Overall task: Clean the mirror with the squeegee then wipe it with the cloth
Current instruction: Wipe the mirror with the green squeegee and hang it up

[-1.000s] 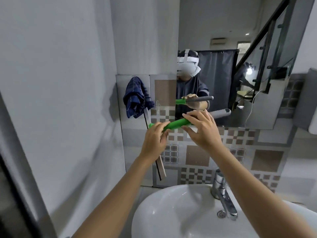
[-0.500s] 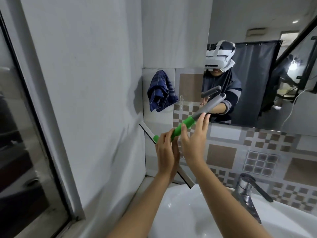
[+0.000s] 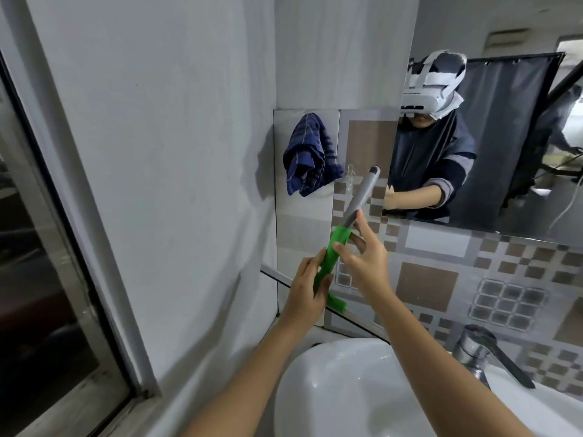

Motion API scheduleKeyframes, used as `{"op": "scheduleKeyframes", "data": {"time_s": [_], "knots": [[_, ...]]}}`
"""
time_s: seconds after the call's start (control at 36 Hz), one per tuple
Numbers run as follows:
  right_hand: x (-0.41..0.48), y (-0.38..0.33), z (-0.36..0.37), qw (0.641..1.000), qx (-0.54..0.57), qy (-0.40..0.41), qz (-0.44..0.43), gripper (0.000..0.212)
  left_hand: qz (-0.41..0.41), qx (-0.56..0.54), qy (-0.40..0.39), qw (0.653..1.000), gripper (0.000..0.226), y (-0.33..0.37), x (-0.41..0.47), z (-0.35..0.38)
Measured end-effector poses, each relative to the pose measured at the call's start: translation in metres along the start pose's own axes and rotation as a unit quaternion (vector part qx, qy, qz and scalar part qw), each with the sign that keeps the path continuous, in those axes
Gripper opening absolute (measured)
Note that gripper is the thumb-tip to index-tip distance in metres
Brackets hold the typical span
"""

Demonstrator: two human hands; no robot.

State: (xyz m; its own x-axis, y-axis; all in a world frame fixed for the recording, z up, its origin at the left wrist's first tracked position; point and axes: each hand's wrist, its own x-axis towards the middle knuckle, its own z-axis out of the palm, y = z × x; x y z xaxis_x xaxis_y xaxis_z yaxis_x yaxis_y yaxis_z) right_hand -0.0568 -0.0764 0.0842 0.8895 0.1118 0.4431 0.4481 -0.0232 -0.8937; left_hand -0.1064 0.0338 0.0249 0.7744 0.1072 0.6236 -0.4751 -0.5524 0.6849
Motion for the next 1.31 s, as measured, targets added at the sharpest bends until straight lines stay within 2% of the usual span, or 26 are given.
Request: {"op": "scheduleKeyframes", "data": {"time_s": [0.25,0.5,0.83,1.31], "knots": [[0.010,0.033,-0.003,0.998,0.002,-0.069,0.001,0.080,-0.072,-0.039,-0.060,0.995,0.060,-0.026,0.001,0.007],[0.017,0.052,-0.001,0.994,0.027,-0.103,0.006,0.077,-0.108,-0.059,-0.068,0.990,0.063,-0.048,0.001,0.015],[0.022,0.078,-0.005,0.996,0.051,-0.065,0.020,0.076,-0.148,-0.087,-0.072,0.983,0.060,-0.064,0.008,0.038],[0.040,0.101,-0.003,0.996,-0.069,-0.041,-0.037,0.073,-0.163,-0.092,-0.012,0.982,0.055,-0.090,0.031,0.069]]}}
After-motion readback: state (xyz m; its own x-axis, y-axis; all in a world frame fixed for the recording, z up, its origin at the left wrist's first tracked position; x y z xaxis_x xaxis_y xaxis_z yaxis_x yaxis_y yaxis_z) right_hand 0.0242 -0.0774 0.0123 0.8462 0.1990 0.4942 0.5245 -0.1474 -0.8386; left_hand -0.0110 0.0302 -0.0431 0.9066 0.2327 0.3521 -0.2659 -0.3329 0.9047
